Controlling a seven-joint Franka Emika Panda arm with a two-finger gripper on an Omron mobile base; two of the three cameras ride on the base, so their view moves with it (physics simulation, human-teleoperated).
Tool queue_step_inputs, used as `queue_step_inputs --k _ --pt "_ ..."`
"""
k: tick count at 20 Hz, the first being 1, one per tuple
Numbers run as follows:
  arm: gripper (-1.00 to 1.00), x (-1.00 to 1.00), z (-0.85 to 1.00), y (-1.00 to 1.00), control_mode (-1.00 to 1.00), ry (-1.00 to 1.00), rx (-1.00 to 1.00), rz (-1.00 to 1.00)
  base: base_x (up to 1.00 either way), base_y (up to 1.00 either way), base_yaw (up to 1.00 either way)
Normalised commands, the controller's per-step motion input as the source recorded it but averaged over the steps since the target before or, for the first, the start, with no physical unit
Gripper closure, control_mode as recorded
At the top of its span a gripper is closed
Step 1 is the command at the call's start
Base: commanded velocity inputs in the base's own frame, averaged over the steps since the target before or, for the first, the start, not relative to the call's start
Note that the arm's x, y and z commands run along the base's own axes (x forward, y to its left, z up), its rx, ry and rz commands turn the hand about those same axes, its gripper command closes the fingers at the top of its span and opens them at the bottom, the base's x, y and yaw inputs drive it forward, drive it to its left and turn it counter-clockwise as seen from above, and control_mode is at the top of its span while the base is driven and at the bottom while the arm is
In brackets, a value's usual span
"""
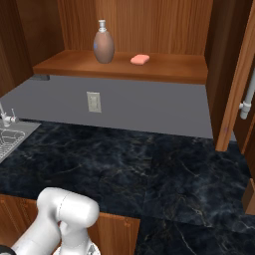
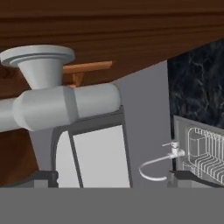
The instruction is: Pick up the bar soap and soap dispenser from the sink, and place them back in the cabinet, and close the cabinet doors.
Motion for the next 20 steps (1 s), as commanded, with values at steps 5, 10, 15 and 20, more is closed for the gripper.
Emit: queue_step_inputs --k 5,10,15,20 --pt "-1.0 0.09 -0.01 0.03 -1.0 0.0 0.05 -0.12 0.0 0.0 0.0" --pt "-1.0 0.01 0.0 0.0 -1.0 0.0 0.07 -0.1 0.0 0.0 0.0" --pt "-1.0 -0.05 0.03 -0.02 -1.0 0.0 0.07 -0.1 0.0 0.0 0.0" --pt "-1.0 -0.25 0.04 -0.04 -1.0 0.0 0.09 -0.11 0.0 0.0 0.0"
